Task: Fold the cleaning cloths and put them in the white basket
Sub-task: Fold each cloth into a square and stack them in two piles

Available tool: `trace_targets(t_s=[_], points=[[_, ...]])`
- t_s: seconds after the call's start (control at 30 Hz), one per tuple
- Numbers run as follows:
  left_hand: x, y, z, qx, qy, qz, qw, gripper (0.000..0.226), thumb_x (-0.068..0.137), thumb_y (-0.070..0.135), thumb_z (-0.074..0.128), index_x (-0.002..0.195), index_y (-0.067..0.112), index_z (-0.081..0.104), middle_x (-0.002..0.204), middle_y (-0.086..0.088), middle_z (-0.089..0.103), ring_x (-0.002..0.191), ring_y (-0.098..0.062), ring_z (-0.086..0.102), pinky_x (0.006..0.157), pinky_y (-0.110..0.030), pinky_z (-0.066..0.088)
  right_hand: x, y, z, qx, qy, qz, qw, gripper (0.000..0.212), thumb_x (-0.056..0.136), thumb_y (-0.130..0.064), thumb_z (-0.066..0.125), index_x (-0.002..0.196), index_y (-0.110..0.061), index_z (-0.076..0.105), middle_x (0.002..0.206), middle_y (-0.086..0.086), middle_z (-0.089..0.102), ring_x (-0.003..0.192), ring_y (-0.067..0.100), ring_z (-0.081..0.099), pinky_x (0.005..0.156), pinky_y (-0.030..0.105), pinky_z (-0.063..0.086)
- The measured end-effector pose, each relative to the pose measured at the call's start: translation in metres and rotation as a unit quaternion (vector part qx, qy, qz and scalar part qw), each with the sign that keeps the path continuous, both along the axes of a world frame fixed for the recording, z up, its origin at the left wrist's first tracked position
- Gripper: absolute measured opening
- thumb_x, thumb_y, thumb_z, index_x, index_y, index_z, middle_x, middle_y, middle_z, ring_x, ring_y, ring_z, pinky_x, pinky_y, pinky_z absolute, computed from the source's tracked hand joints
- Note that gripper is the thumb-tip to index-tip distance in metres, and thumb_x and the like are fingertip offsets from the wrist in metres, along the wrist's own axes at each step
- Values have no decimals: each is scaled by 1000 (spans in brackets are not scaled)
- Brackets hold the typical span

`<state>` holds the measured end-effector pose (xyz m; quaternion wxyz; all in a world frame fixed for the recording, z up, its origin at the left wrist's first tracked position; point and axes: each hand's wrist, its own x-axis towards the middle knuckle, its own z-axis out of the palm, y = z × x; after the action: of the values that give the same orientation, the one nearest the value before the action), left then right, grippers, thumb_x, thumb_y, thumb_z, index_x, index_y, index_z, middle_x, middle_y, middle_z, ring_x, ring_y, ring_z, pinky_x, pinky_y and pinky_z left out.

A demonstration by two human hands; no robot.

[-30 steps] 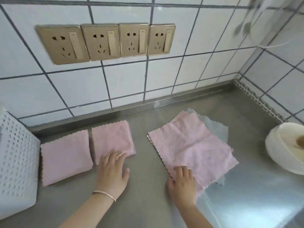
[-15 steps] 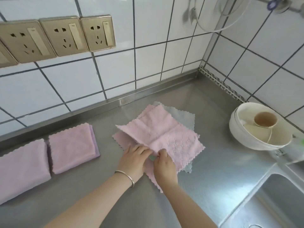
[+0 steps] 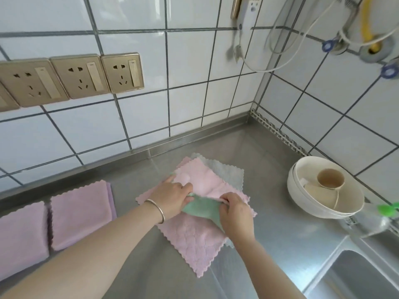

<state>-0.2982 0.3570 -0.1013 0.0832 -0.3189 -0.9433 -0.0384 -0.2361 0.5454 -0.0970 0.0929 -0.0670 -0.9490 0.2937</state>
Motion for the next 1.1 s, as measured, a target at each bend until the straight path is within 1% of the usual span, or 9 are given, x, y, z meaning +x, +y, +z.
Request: trace_targets(t_s=[0.07, 0.2, 0.33, 0.47, 0.63, 0.8, 0.87, 1.0, 1.1], points=[[9, -10, 25, 26, -23, -1, 999, 38, 86, 46, 39, 83, 13, 57, 58, -3, 62, 54, -20, 56, 44, -18, 22, -6, 1, 23, -108, -32, 17, 993, 23, 90, -5, 45, 94, -15, 65, 81, -13, 60, 74, 7, 52, 57, 8, 36], [30, -52, 65, 42, -93, 47, 994, 88, 57, 85, 22, 104, 17, 55, 86, -7, 65, 78, -29, 58, 57, -29, 26, -14, -6, 82, -149, -14, 93, 984, 16, 94, -19, 50, 91, -24, 65, 76, -13, 61, 70, 0, 52, 58, 5, 37], [61, -124, 89, 115, -127, 103, 980, 63, 58, 83, 31, 75, 28, 56, 64, 11, 50, 69, -18, 47, 55, -25, 32, -13, -35, 125, -149, 1, 166, 975, 23, 93, -23, 53, 72, -32, 57, 58, -7, 49, 53, 4, 41, 48, 12, 34], [103, -202, 102, 139, -175, 224, 949, 61, 64, 76, 52, 93, 25, 68, 75, 9, 64, 73, -15, 58, 61, -16, 39, -10, -84, 139, -128, -10, 213, 969, 21, 92, -26, 54, 72, -32, 57, 55, -10, 51, 53, 2, 43, 45, 9, 34], [165, -276, 128, 215, -91, 307, 923, 59, 56, 76, 36, 74, 29, 66, 74, 10, 67, 75, -13, 61, 68, -30, 44, 7, -149, 139, -127, -17, 245, 961, 23, 92, -29, 54, 83, -12, 67, 73, 8, 64, 66, 15, 49, 58, 25, 35], [240, -312, 151, 309, -54, 310, 897, 20, 79, 47, 57, 76, 67, 58, 78, 30, 66, 84, 8, 58, 76, -10, 42, 47, -185, 155, -155, -10, 293, 943, 18, 94, -23, 52, 90, -16, 68, 75, 0, 64, 70, 16, 53, 56, 6, 35], [278, -321, 146, 322, -74, 302, 894, 34, 84, 38, 59, 82, 71, 54, 89, 35, 66, 93, 12, 58, 80, 0, 39, 65, -187, 153, -144, -53, 341, 927, 20, 94, -21, 52, 87, -16, 70, 74, 4, 65, 69, 22, 52, 56, 13, 35], [339, -321, 114, 278, -189, 264, 904, 33, 69, 84, 28, 96, 76, 44, 109, 54, 45, 106, 24, 45, 89, 7, 28, 106, -179, 125, -150, -205, 426, 868, 34, 93, -20, 53, 84, -46, 72, 90, -22, 72, 85, -5, 64, 80, 12, 43], [369, -321, 70, 256, -289, 280, 879, 21, 77, 71, 34, 95, 79, 40, 111, 59, 37, 112, 25, 39, 94, 5, 25, 131, -170, 81, -127, -318, 435, 833, 29, 94, -19, 51, 97, -38, 71, 89, -29, 69, 82, -12, 63, 77, 7, 42]])
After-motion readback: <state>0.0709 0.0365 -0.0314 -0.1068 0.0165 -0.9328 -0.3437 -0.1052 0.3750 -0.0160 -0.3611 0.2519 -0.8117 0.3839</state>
